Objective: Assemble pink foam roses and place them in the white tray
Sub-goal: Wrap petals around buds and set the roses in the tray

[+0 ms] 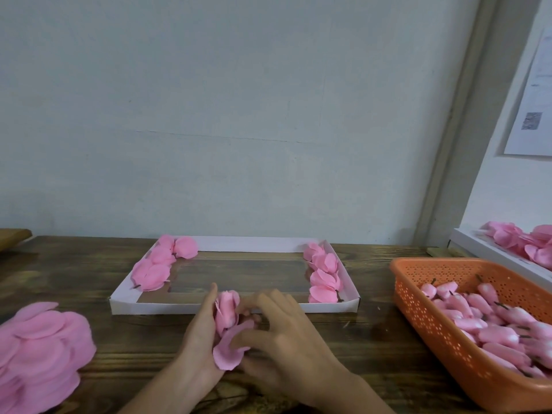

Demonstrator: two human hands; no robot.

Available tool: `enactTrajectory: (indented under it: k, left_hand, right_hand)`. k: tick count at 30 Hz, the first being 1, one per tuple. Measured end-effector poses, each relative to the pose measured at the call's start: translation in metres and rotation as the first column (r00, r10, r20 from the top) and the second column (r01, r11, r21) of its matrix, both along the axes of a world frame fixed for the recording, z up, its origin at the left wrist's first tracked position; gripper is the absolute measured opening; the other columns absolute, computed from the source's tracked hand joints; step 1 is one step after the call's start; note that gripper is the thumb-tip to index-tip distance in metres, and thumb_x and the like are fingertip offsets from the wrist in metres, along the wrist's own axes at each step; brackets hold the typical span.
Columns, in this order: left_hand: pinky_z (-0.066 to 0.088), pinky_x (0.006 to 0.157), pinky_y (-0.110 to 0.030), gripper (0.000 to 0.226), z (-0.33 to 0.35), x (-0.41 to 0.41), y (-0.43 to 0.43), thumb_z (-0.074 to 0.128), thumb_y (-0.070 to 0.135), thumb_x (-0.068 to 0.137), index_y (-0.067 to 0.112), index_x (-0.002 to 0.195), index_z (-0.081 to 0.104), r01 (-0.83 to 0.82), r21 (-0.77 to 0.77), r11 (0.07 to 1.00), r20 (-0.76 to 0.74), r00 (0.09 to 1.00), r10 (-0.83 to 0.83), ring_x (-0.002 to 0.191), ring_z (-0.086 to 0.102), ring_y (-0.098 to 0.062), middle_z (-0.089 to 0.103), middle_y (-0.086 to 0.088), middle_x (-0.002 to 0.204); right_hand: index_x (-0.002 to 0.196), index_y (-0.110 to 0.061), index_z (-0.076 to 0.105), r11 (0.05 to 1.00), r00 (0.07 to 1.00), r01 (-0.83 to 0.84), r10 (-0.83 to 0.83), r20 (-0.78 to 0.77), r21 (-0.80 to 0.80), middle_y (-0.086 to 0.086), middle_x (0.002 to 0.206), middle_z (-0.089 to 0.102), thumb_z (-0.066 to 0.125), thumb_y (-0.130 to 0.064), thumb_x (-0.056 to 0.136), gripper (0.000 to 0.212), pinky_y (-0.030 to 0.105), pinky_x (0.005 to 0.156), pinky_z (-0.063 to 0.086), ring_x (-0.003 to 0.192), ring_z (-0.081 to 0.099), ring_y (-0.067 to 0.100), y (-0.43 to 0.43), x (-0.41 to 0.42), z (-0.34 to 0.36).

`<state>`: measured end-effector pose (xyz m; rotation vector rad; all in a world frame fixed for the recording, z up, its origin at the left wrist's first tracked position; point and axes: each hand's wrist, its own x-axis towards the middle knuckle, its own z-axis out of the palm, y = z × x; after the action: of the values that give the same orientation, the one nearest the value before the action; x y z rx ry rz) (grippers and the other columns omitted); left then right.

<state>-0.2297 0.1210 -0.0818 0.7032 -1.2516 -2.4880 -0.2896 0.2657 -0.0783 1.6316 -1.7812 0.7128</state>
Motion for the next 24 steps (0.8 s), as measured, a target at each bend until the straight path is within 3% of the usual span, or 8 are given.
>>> enactTrajectory:
  k: [5, 9, 12, 15, 18, 20, 22, 24]
  left_hand:
    - [0.053, 0.045, -0.025, 0.048, -0.003, -0.004, 0.004, 0.058, 0.058, 0.094, 0.012, 0.086, 0.070, 0.019, 0.111, 0.994, -0.131, 0.991, -0.004, 0.057, 0.071, -0.020, 0.069, -0.009, 0.071]
    - [0.062, 0.057, -0.033, 0.045, -0.001, -0.002, 0.007, 0.058, 0.053, 0.096, 0.010, 0.103, 0.070, 0.080, 0.152, 0.985, -0.169, 0.984, -0.054, 0.068, 0.075, -0.025, 0.075, -0.015, 0.086]
    - [0.063, 0.061, -0.037, 0.044, -0.002, 0.001, 0.007, 0.055, 0.052, 0.097, 0.010, 0.108, 0.066, 0.130, 0.123, 0.984, -0.222, 0.970, -0.100, 0.077, 0.077, -0.029, 0.075, -0.018, 0.095]
    - [0.063, 0.065, -0.039, 0.048, 0.001, 0.002, 0.008, 0.055, 0.050, 0.096, 0.005, 0.111, 0.065, 0.163, 0.113, 0.980, -0.241, 0.961, -0.133, 0.080, 0.077, -0.030, 0.076, -0.020, 0.100]
    - [0.062, 0.069, -0.039, 0.039, 0.002, 0.001, 0.009, 0.060, 0.048, 0.088, 0.009, 0.093, 0.063, 0.162, 0.102, 0.981, -0.259, 0.957, -0.131, 0.079, 0.074, -0.028, 0.071, -0.017, 0.090]
    - [0.062, 0.078, -0.041, 0.039, 0.001, 0.000, 0.011, 0.061, 0.049, 0.088, 0.011, 0.081, 0.064, 0.158, 0.096, 0.983, -0.280, 0.952, -0.126, 0.095, 0.070, -0.031, 0.065, -0.017, 0.093]
    - [0.064, 0.081, -0.042, 0.041, -0.001, -0.001, 0.012, 0.062, 0.051, 0.088, 0.012, 0.076, 0.069, 0.169, 0.078, 0.983, -0.300, 0.944, -0.138, 0.103, 0.069, -0.033, 0.066, -0.017, 0.095]
    - [0.065, 0.074, -0.040, 0.041, -0.002, -0.001, 0.013, 0.064, 0.052, 0.087, 0.013, 0.075, 0.072, 0.203, 0.058, 0.977, -0.328, 0.928, -0.174, 0.093, 0.074, -0.030, 0.070, -0.016, 0.092]
  right_hand:
    - [0.094, -0.030, 0.082, 0.998, 0.977, -0.047, 0.056, 0.207, -0.051, -0.003, 0.116, 0.063, 0.074, -0.037, 0.096, 0.011, 0.039, 0.083, 0.048, 0.100, 0.057, 0.019, -0.004, 0.005, -0.002]
    - [0.094, -0.025, 0.080, 0.998, 0.929, -0.016, 0.037, 0.367, -0.062, -0.007, 0.121, 0.060, 0.075, -0.043, 0.094, 0.019, 0.031, 0.092, 0.047, 0.111, 0.054, 0.014, -0.003, 0.006, -0.003]
    - [0.094, -0.027, 0.080, 0.993, 0.867, 0.021, 0.041, 0.497, -0.119, -0.012, 0.122, 0.056, 0.074, -0.046, 0.092, 0.021, 0.017, 0.094, 0.043, 0.118, 0.052, 0.007, -0.004, 0.008, -0.003]
    - [0.094, -0.028, 0.081, 0.984, 0.818, 0.048, 0.061, 0.571, -0.173, -0.012, 0.122, 0.053, 0.076, -0.043, 0.090, 0.017, 0.018, 0.089, 0.048, 0.115, 0.057, 0.014, -0.007, 0.010, -0.005]
    - [0.092, -0.027, 0.080, 0.976, 0.781, 0.078, 0.068, 0.621, -0.205, -0.015, 0.117, 0.052, 0.079, -0.039, 0.088, 0.012, 0.020, 0.078, 0.052, 0.098, 0.062, 0.013, -0.008, 0.011, -0.005]
    - [0.089, -0.029, 0.078, 0.971, 0.776, 0.108, 0.052, 0.629, -0.214, -0.016, 0.111, 0.052, 0.080, -0.040, 0.088, 0.012, 0.020, 0.074, 0.053, 0.091, 0.061, 0.013, -0.008, 0.011, -0.005]
    - [0.088, -0.030, 0.076, 0.965, 0.772, 0.125, 0.051, 0.634, -0.230, -0.016, 0.106, 0.050, 0.080, -0.040, 0.087, 0.010, 0.024, 0.073, 0.055, 0.092, 0.060, 0.015, -0.008, 0.011, -0.004]
    - [0.088, -0.030, 0.076, 0.961, 0.765, 0.134, 0.056, 0.641, -0.244, -0.014, 0.104, 0.048, 0.081, -0.038, 0.085, 0.010, 0.033, 0.076, 0.057, 0.097, 0.059, 0.017, -0.008, 0.011, -0.004]
